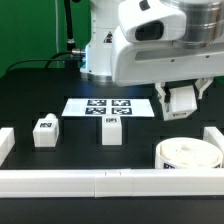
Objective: Assemble stool
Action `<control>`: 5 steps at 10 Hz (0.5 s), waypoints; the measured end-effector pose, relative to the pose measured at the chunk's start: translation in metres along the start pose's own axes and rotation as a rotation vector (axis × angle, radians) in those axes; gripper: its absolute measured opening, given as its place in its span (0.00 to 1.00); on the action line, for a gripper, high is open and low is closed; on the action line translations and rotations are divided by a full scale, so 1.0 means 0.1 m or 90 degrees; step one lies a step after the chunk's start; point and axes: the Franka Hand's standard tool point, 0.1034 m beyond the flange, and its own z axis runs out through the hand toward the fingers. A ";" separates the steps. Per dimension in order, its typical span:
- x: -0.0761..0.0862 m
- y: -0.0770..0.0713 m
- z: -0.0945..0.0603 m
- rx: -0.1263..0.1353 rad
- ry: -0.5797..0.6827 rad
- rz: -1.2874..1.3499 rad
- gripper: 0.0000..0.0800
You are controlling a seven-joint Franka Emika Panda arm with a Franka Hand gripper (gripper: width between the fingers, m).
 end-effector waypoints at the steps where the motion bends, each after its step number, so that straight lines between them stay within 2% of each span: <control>1: 0.06 0.00 -0.02 -0.002 0.057 -0.001 0.41; 3: 0.17 -0.02 -0.08 -0.007 0.132 -0.009 0.41; 4: 0.28 -0.07 -0.16 -0.010 0.192 -0.016 0.41; 5: 0.30 -0.06 -0.15 -0.010 0.249 -0.015 0.41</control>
Offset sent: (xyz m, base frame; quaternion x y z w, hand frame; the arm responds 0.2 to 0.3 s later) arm 0.0188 0.0009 0.0146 -0.0707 0.1756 -0.0382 0.9812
